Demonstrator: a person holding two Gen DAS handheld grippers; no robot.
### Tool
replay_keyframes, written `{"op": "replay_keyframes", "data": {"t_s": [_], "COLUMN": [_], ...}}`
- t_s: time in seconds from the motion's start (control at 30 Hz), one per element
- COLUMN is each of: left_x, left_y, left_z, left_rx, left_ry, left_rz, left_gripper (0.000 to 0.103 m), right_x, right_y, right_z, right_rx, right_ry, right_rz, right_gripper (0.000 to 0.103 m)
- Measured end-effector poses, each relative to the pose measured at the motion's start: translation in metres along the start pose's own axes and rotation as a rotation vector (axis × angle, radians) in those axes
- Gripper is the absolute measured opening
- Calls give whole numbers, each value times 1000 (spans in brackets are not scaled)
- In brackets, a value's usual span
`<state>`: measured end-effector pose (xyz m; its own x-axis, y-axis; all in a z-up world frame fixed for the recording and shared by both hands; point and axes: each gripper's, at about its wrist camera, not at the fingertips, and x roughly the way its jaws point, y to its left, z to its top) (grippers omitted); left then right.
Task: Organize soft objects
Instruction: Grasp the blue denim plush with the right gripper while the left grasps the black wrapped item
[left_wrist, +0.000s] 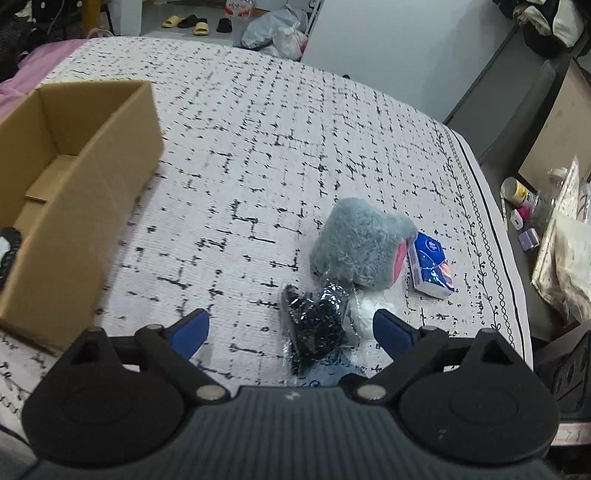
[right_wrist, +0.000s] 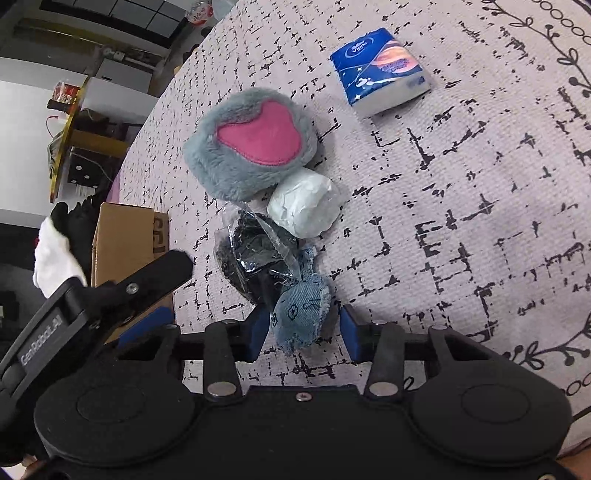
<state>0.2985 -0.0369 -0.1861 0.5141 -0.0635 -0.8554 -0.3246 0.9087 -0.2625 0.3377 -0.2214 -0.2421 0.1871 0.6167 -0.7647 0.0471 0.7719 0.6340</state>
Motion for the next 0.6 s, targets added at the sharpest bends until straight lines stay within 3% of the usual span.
{"op": "replay_keyframes", "data": {"t_s": [0.13,0.37,0.47,0.57,0.6], "left_x": [17,39,47,47,45], "left_y": [-8,-20,-23,-22,-22], "left_z": [-1,-6,-8,-9,-9], "left_rx": [0,21,23,9,1], "left_ry": [20,61,68,63,66], "left_rz": [-12,-7,25,32,32], "left_gripper": [96,95,83,50,46], "right_x": [4,1,0,-2,-3], "right_y": [-3,1,0,-4,-4], "right_z": [2,1,3,1,0], "right_rx": [8,-15,-18,-26,-27], "right_ry": [19,2,-9,-16,-20], "right_rz": [0,1,-3,-8,-9], "right_gripper": [25,20,19,19,19]}}
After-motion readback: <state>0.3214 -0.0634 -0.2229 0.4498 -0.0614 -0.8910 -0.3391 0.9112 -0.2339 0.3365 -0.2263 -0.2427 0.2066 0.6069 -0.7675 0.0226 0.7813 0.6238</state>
